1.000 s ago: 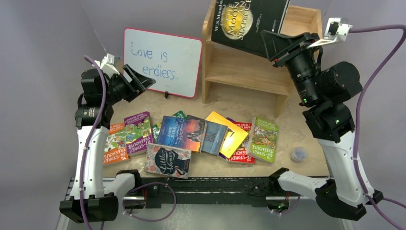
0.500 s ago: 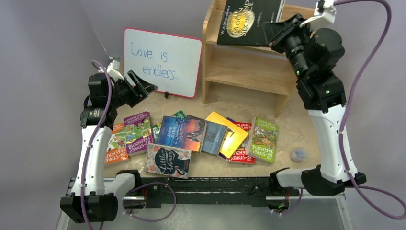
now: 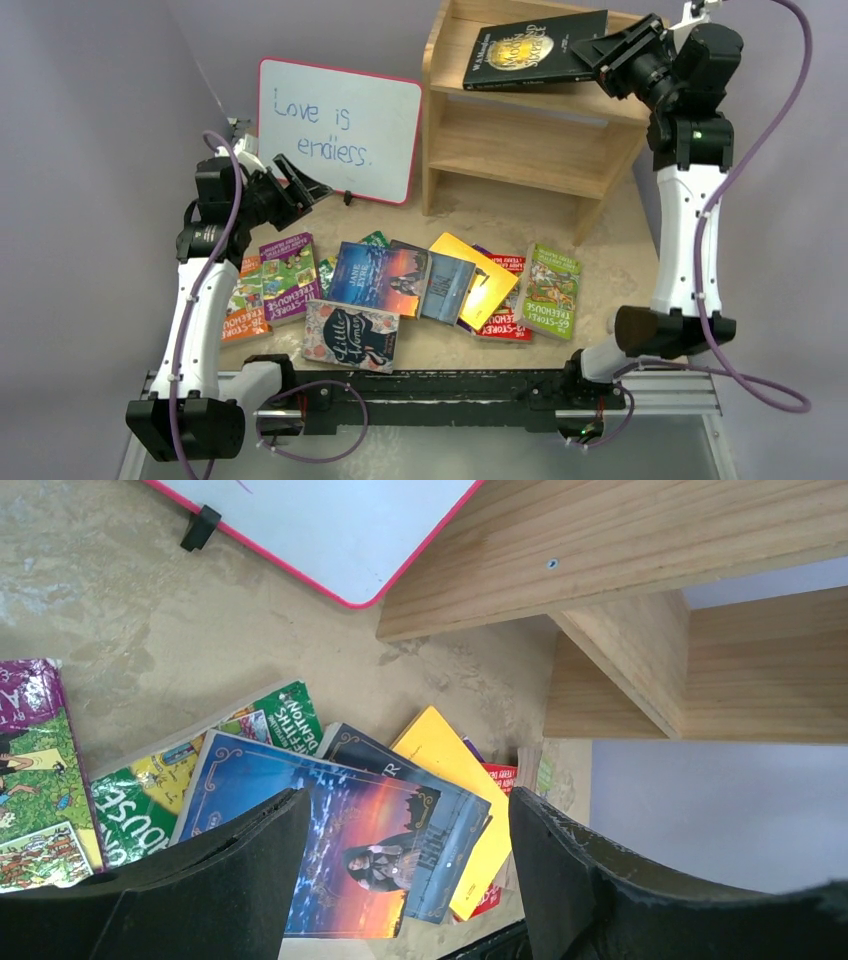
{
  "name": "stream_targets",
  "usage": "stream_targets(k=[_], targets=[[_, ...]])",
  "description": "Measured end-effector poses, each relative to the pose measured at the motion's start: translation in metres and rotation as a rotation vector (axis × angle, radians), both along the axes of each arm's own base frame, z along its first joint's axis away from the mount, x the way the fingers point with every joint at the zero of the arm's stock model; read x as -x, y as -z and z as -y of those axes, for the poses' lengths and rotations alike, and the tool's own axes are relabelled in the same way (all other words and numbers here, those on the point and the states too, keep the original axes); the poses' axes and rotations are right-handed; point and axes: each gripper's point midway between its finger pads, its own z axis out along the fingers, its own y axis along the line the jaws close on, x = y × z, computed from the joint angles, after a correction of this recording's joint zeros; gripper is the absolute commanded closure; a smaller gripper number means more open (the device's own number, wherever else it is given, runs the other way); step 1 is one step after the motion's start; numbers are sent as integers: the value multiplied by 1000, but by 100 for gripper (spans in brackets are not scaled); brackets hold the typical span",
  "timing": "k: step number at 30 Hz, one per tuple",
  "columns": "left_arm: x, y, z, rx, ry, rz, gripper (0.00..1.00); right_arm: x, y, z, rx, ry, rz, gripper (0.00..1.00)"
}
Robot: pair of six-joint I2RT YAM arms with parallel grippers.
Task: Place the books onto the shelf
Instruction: Place the book on the shelf.
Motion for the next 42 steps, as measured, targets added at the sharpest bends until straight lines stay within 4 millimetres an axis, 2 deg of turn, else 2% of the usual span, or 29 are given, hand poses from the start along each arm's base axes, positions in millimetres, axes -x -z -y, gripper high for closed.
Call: stream_targets(k=[5, 8, 15, 19, 23, 26, 32, 37, 42], targets=[[-1, 5, -1, -3, -4, -13, 28, -34, 29, 5, 7, 4, -93, 42], [-1, 6, -2, -10, -6, -11, 28, -40, 43, 7, 25, 6, -137, 35], [-2, 7, -4, -27, -12, -7, 28, -34, 27, 29, 176, 111, -88, 24], [-3, 9, -7, -38, -23, -9, 28, -29, 19, 45, 273, 185, -52, 25], [-4, 12, -9, -48, -33, -21, 28, -26, 19, 52, 351, 224, -44, 27], [-4, 14, -10, -60, -35, -23, 28, -26, 24, 47, 406, 234, -52, 27], [-4, 15, -11, -64, -38, -25, 28, -28, 44, 20, 491, 212, -85, 24], [-3, 20, -11, -66, -37, -36, 28, -31, 53, 25, 534, 264, -106, 25], [-2, 25, -12, -70, -37, -46, 28, -31, 55, 30, 553, 294, -114, 35]])
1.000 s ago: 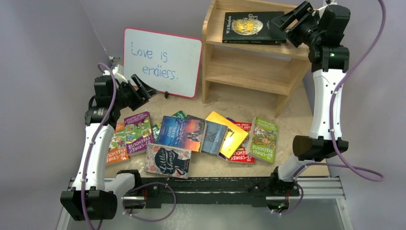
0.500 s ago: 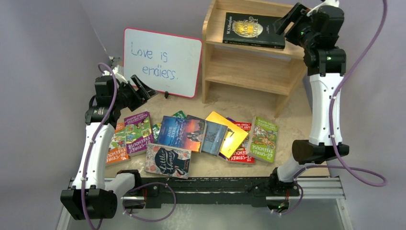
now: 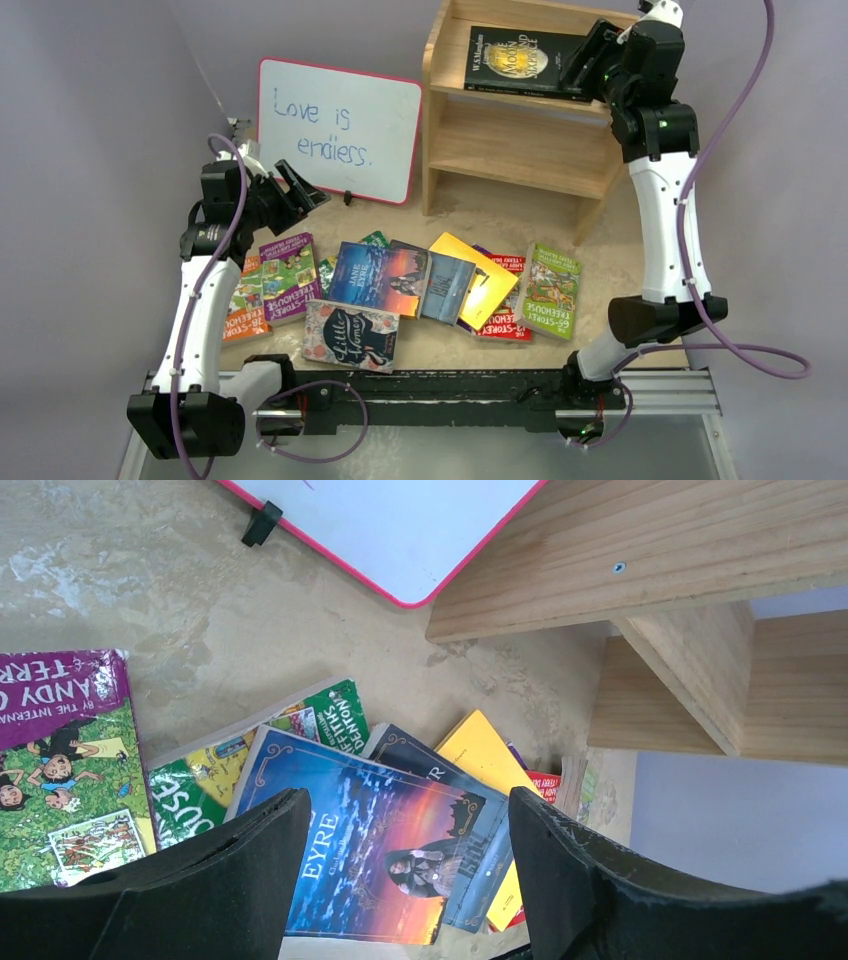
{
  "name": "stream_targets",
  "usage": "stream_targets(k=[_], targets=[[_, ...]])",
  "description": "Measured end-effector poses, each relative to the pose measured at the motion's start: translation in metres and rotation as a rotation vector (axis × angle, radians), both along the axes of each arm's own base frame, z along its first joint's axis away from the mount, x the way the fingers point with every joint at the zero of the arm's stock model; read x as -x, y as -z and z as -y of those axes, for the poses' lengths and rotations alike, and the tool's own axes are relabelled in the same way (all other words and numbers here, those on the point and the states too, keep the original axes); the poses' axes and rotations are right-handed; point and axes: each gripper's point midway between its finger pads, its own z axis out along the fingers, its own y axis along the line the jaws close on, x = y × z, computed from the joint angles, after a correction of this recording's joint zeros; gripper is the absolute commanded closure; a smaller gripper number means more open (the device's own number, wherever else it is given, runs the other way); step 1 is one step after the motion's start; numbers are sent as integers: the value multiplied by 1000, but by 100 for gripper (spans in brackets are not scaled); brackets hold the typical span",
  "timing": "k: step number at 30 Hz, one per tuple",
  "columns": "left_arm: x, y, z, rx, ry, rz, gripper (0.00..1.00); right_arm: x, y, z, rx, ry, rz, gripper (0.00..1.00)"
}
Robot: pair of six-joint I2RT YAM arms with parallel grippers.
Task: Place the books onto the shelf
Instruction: Place the book on the shelf, then adjust the book on the shelf.
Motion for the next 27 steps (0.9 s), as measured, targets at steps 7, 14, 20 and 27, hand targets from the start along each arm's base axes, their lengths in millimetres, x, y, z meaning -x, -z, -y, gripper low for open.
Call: stream_targets(k=[7, 14, 20, 27], targets=[[0, 1, -1, -2, -4, -2, 29, 5, 0, -12, -43, -1, 52, 38], [1, 12, -3, -10, -17, -27, 30, 8, -1, -33, -110, -24, 78, 40], [2, 21, -4, -12, -21, -48, 30, 3, -1, -45, -134, -43, 91, 39], [2, 21, -5, -15, -26, -50, 30, -4, -1, -50, -126, -61, 98, 42]])
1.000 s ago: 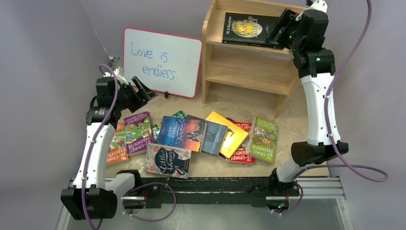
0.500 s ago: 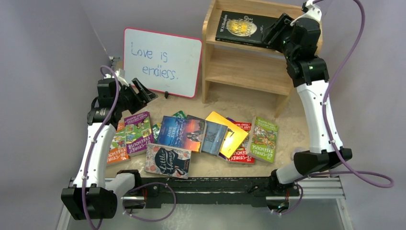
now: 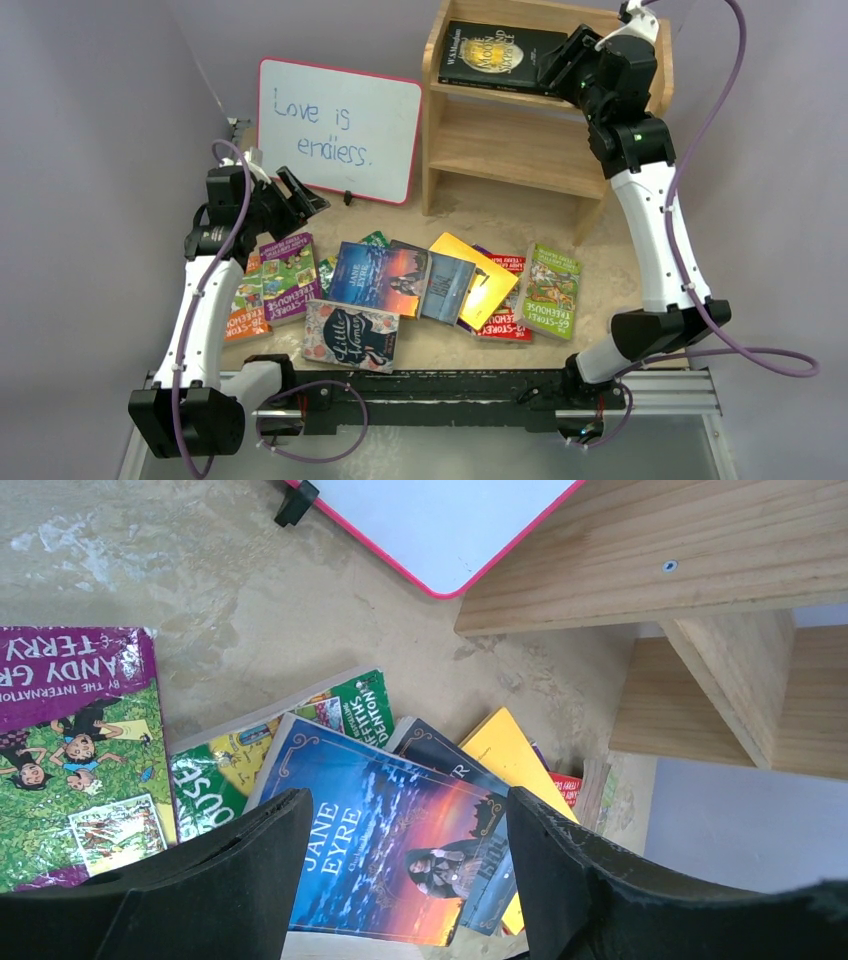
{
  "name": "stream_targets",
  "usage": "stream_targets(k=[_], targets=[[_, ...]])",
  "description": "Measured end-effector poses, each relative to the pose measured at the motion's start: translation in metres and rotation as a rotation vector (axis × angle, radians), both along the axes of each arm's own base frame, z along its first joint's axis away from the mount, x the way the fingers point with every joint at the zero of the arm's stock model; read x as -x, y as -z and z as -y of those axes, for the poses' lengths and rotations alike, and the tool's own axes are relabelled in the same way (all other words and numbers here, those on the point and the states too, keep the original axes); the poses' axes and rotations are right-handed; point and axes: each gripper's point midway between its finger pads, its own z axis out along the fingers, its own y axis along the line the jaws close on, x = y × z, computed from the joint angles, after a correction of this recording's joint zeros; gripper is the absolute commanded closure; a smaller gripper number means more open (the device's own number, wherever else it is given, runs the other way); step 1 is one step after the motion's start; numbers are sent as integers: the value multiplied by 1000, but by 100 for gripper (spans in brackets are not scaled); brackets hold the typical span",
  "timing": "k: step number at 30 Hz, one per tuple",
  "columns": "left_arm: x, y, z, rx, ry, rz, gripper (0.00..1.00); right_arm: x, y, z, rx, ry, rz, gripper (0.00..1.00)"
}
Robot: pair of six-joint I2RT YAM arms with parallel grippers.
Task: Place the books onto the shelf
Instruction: Adjust the book on the shelf.
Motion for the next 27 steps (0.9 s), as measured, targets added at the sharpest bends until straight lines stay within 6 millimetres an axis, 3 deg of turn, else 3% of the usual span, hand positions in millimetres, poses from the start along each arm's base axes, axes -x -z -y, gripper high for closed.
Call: stream_targets(k=[18, 27], targets=[[0, 9, -2, -7, -11, -23, 30, 7, -2, -13, -95, -82, -8, 38], [0, 9, -2, -8, -12, -24, 30, 17, -4, -13, -75, -82, -16, 29]])
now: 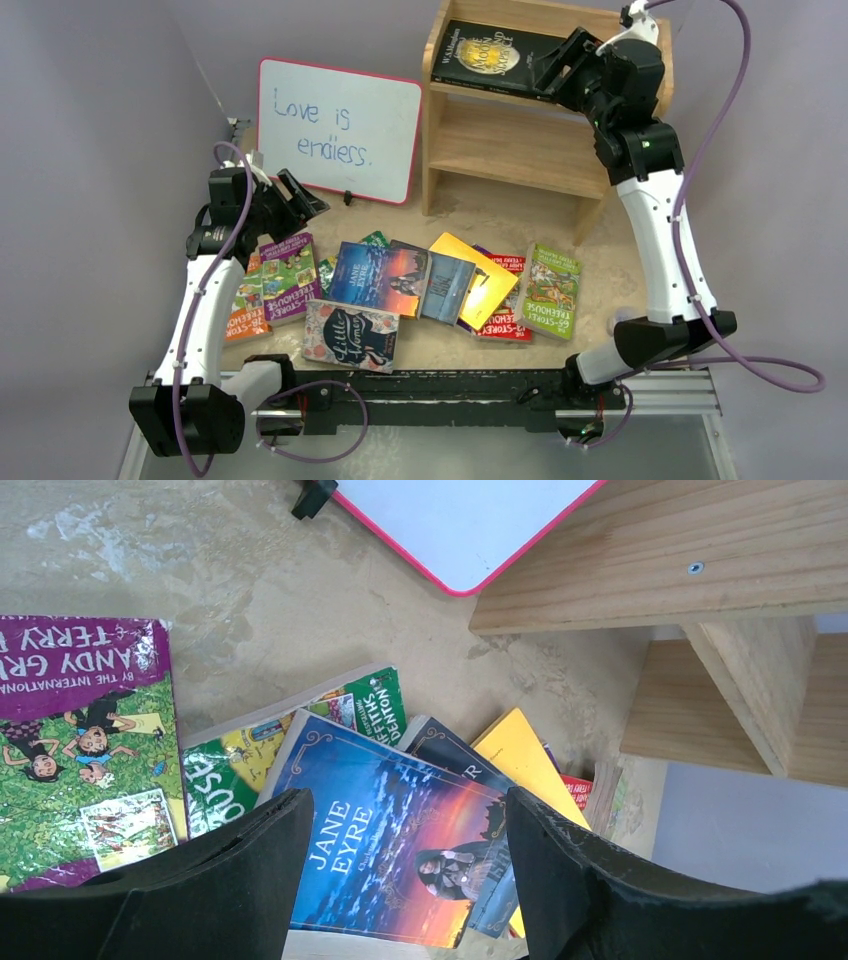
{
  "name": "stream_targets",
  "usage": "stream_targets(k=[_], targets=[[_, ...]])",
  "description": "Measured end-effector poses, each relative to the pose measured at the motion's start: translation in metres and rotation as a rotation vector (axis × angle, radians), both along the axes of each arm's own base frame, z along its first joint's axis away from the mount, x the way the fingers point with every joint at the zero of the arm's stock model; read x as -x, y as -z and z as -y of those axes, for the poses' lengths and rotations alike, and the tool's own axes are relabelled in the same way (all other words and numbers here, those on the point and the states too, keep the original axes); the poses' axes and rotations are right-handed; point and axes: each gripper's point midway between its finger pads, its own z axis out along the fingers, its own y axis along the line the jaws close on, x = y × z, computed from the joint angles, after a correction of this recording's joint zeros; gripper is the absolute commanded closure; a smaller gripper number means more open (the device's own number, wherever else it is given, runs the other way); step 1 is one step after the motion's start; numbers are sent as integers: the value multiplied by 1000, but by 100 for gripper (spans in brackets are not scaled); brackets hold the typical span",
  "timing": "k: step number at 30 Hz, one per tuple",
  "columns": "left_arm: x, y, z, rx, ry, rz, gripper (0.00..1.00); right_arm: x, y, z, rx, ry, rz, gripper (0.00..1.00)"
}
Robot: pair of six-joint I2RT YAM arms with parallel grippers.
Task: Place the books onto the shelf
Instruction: Adjust the book on the shelf, then adjust the book at the center of the board.
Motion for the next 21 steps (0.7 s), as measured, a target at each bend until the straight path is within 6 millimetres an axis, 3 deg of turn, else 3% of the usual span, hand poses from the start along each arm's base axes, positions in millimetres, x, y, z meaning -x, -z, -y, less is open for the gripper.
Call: stream_targets(k=[6, 10, 13, 17, 21], targets=[[2, 7, -2, -11, -4, -15, 30, 27, -8, 13, 130, 14, 31, 28], [6, 18, -3, -26, 1, -42, 30, 70, -24, 20, 196, -22, 101, 28], [10, 30, -4, -40, -1, -69, 30, 108, -32, 11, 219, -122, 179, 27], [14, 42, -4, -67, -1, -96, 30, 144, -14, -20, 212, -335, 219, 27], [13, 53, -9, -96, -24, -119, 30, 173, 44, -67, 165, -592, 155, 26]])
